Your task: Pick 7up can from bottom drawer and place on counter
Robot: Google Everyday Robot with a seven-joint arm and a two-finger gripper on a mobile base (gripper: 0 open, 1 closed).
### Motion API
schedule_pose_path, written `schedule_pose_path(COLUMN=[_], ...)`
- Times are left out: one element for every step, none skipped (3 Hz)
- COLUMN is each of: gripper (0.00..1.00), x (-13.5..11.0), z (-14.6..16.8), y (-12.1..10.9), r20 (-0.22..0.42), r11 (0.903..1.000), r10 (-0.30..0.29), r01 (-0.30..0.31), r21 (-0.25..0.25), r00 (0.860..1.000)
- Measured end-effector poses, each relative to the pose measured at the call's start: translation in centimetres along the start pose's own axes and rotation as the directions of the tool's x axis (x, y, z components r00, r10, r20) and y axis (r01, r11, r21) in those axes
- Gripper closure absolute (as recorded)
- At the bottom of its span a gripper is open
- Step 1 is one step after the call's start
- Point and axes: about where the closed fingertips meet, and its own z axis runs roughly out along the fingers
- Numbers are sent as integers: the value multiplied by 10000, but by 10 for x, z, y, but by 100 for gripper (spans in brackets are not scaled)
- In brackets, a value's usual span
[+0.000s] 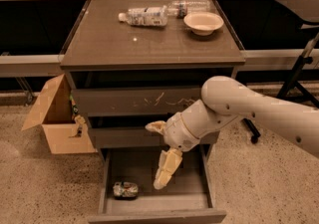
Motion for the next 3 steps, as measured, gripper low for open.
schedule_pose_path(gripper=[0, 0, 0], x=[11, 11, 16], z=[46, 46, 57], y=[-7, -7, -11], r20=[560, 560, 592], r11=[9976, 9976, 9965], r10=[351, 350, 313], r01=[-316, -316, -266], r21=[-611, -612, -788], r00=[9978, 9978, 9978])
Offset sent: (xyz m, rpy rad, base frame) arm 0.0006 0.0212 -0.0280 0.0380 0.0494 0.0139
